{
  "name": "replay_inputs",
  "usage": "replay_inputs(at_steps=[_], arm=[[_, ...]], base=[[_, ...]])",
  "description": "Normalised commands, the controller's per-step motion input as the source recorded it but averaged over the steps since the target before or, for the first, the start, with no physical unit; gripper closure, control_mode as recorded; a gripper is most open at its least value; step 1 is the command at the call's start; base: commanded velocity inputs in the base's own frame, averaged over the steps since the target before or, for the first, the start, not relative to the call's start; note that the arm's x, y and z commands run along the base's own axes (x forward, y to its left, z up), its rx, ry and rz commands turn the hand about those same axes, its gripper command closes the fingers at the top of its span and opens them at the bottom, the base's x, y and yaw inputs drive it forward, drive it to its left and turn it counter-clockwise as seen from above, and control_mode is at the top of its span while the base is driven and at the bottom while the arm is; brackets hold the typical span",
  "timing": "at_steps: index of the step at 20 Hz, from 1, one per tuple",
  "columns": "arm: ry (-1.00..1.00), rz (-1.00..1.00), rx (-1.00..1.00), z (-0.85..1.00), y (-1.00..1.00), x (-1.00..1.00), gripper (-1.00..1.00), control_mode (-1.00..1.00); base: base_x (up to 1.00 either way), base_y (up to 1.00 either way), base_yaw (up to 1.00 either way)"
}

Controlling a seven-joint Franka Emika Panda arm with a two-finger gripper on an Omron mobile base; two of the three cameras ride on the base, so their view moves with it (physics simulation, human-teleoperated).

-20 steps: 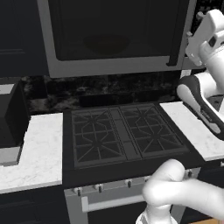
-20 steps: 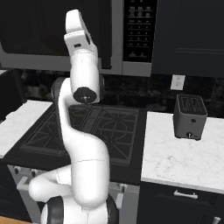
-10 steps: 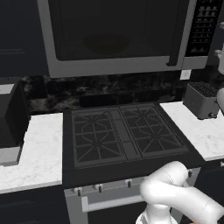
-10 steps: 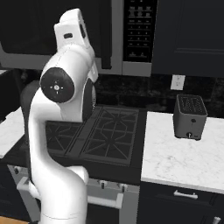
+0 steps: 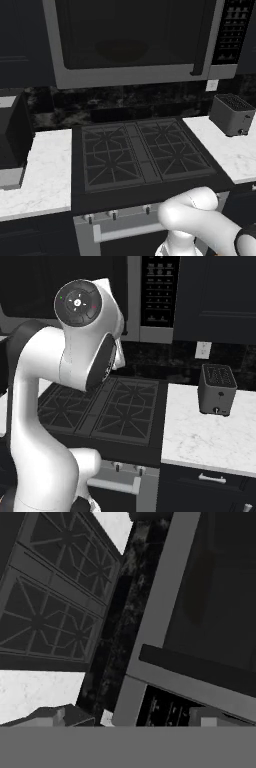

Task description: Open the microwave, place the bowl with waffle inside the microwave, then close the microwave door and turn it on.

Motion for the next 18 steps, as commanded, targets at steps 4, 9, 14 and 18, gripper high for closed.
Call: replay_inputs(at_steps=[4,9,14,18], arm=[[0.0,0.08,0.0,-0.8,-0.08,0.15,-1.0,-1.0],[-0.11,0.05,0.0,-0.25,-0.04,0.19,-1.0,-1.0],[-0.18,0.0,0.02,0.0,-0.31,0.31,-1.0,-1.0],[-0.23,0.0,0.03,0.0,-0.35,0.45,-1.0,-1.0]], base=[[0.0,0.0,0.0],[0.0,0.0,0.0],[0.0,0.0,0.0],[0.0,0.0,0.0]])
